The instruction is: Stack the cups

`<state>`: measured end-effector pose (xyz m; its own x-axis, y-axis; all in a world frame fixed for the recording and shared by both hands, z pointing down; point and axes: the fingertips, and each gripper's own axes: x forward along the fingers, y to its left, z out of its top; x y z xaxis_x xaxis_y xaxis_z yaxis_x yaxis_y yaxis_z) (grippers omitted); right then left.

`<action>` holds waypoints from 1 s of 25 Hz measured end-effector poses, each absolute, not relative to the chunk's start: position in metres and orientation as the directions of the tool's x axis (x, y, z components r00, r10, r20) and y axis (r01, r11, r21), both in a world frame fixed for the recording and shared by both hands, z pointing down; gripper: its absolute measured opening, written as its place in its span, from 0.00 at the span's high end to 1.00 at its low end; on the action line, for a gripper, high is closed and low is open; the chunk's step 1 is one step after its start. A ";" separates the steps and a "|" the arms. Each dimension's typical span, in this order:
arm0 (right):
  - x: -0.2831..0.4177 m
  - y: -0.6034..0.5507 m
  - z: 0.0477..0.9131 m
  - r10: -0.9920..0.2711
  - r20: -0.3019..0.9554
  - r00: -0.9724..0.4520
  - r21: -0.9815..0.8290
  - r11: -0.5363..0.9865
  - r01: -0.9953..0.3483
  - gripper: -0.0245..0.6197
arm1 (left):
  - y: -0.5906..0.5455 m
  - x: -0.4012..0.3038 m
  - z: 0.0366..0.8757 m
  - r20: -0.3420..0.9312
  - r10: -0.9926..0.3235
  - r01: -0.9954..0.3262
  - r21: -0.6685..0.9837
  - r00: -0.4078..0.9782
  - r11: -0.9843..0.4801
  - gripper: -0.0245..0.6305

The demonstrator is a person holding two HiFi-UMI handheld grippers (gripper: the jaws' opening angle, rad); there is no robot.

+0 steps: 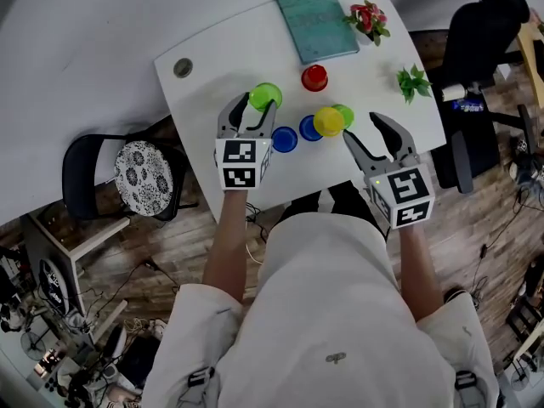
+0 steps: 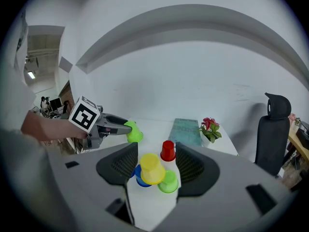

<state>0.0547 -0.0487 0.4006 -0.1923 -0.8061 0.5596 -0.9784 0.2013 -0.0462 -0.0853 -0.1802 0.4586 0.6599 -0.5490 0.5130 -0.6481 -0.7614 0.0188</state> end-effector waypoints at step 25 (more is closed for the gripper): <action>0.072 -0.035 0.399 -0.759 0.540 -0.364 -0.071 0.390 -0.918 0.58 | -0.085 -0.064 0.456 0.576 -0.560 -0.685 0.000 0.596 -0.729 0.61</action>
<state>0.0722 -0.0345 0.3988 -0.3642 -0.7590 0.5397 -0.9181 0.3900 -0.0711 -0.0643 -0.0850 0.4563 0.5956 -0.5602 0.5757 -0.6849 -0.7287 -0.0005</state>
